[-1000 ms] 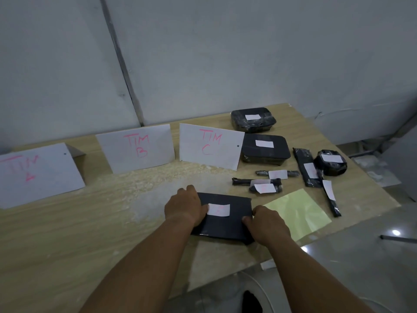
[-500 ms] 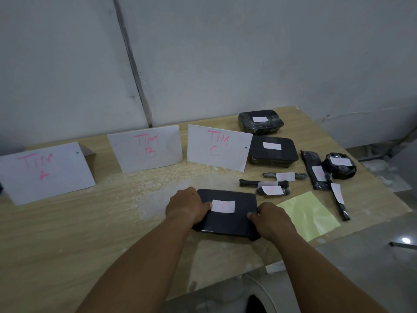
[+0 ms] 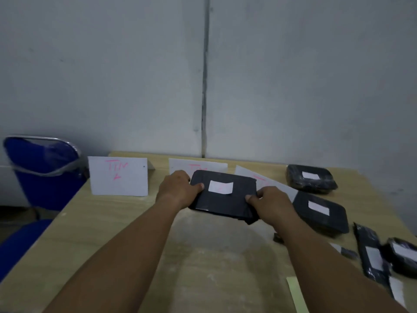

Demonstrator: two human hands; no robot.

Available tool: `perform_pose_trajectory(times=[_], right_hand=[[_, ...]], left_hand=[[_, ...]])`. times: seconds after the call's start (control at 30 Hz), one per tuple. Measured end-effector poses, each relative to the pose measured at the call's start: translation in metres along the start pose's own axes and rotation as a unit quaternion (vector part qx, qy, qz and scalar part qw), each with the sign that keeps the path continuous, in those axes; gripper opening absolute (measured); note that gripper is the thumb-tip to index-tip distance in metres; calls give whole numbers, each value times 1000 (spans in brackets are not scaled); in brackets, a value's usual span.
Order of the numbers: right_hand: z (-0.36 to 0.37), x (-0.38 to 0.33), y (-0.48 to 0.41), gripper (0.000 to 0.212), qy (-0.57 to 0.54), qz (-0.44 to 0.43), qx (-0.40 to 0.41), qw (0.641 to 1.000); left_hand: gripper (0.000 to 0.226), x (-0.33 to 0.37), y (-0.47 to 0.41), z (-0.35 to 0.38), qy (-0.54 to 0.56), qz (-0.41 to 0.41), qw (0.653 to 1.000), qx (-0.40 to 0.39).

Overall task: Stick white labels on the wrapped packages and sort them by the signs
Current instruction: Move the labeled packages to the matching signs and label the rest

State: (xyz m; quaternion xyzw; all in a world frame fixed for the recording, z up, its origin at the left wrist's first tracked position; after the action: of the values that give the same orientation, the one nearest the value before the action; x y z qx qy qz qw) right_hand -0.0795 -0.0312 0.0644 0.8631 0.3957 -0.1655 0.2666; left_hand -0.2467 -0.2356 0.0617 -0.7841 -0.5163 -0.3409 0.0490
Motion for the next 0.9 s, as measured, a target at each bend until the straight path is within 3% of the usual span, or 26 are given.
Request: perform_pose_trajectory(times=[0.23, 0.33, 0.9], right_hand=[[-34, -34, -45, 35, -31, -48, 12, 998], [-38, -45, -68, 29, -49, -54, 6, 997], [-42, -114, -215, 35, -66, -22, 66, 995]], left_hand=[[19, 17, -18, -34, 45, -4, 996, 78], [22, 20, -35, -45, 40, -10, 995, 89], [21, 17, -211, -93, -4, 23, 998, 60]])
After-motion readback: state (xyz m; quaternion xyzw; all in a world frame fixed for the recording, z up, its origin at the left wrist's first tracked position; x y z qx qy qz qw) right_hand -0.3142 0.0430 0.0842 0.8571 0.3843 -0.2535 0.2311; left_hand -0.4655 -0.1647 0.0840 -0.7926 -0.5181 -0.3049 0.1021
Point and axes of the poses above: each hand's wrist, its own y-axis away from the middle knuckle, its own z-axis out of the palm, x = y × z, the point moved 8 cm from there along -y, towards the middle knuckle, and after that the axes turned 13 degrees about -x, right-handed, at the moved point
